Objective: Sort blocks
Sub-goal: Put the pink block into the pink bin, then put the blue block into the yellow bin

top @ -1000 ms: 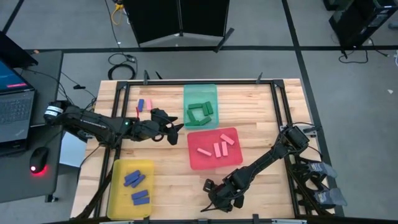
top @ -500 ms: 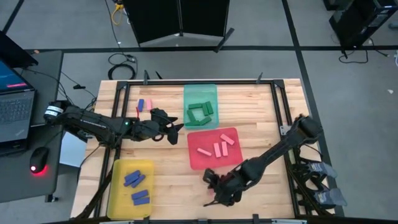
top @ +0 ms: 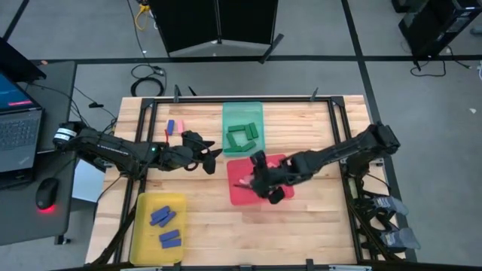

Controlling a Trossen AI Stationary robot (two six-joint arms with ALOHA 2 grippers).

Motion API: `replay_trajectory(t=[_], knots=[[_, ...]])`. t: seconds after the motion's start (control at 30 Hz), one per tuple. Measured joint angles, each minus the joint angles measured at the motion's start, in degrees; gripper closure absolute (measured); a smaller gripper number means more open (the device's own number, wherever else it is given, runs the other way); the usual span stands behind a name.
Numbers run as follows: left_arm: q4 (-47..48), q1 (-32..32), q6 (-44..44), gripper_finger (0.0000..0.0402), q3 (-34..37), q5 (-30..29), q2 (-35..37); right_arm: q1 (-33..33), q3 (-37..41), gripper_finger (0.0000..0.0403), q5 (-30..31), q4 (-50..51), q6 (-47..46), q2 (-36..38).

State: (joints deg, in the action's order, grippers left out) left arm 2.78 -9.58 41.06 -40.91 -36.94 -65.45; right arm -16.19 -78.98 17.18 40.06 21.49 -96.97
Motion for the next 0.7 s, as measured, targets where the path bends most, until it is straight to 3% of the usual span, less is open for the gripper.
replay_trajectory(t=[0.27,0.5,0.7], knots=[[11.1,3.9,8.1,0.0166,-0.1,-2.5,0.0,6.1,8.5,0.0181,-2.3,-8.9,-1.4,0.0],[21.6,12.0,12.7,0.0171,-0.1,-2.2,0.0,7.0,11.4,0.0134,-2.1,-14.7,-3.4,3.6],[29.7,24.1,12.0,0.0172,-0.7,5.7,0.0,7.0,11.4,0.0118,-1.8,-14.3,-5.5,12.4]])
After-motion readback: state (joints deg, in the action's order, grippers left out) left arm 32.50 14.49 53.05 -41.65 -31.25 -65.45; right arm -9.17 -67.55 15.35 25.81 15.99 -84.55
